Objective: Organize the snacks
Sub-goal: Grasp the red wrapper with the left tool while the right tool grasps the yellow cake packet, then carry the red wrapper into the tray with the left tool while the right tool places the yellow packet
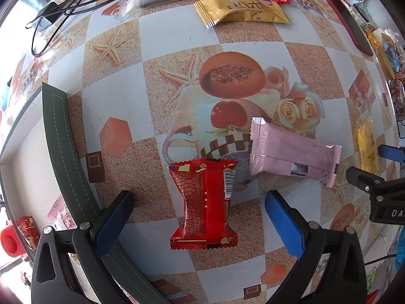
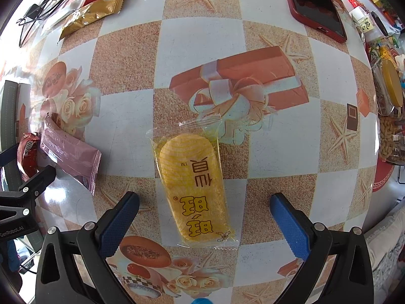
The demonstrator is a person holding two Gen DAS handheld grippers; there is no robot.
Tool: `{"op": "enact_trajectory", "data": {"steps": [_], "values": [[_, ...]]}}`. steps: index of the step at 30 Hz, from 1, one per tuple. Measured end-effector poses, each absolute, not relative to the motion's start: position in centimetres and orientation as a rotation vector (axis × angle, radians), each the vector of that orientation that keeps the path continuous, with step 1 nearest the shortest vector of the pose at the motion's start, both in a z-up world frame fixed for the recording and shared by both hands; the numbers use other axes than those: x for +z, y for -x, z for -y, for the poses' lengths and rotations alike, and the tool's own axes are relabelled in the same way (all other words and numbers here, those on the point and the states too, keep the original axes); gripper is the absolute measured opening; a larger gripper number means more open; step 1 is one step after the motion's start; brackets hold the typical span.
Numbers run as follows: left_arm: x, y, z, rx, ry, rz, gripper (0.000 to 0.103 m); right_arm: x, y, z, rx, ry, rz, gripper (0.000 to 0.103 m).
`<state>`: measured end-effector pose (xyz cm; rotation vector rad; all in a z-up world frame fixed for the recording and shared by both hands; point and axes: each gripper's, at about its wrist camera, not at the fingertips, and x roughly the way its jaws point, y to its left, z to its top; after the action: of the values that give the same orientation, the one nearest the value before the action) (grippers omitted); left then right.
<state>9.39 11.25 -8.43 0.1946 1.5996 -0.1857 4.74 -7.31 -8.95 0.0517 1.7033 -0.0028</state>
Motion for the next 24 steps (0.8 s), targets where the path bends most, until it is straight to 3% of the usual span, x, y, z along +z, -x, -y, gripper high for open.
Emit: {"op": "enact_trajectory", "data": {"steps": [4,7,8,10,11,12,24], "values": [[-8.4,-9.7,-11.2,-0.179,-0.191,-1.635,0.099,-9.0,-5.3,7.3,-0.008,-0.052,-1.729,0.102],[-7.6,-9.6,-10.7,-0.203,-0.208,-1.622,0.083,-8.4,-5.6,7.2,-0.007,-0.057,-1.712,0.088],[-7.3,-9.5,-10.5,-0.211,-0.211,-1.614,0.073,-8.2,-5.6,7.2,-0.005,-0.055,-1.708,0.083],[-6.6,-9.5,-10.2,-0.231,-0.221,-1.593,0.049,-7.7,-5.9,6.9,0.005,-0.042,-1.695,0.063],[-6.3,-9.5,-10.1,-0.241,-0.225,-1.584,0.027,-7.4,-6.0,6.8,0.008,-0.038,-1.687,0.055],[-6.1,-9.6,-10.1,-0.258,-0.217,-1.586,0.027,-7.2,-6.1,6.7,0.009,-0.036,-1.682,0.038],[-0.6,-9.2,-13.0,-0.314,-0.076,-1.48,0.027,-4.2,-6.9,6.5,0.046,-0.136,-1.643,0.038]]}}
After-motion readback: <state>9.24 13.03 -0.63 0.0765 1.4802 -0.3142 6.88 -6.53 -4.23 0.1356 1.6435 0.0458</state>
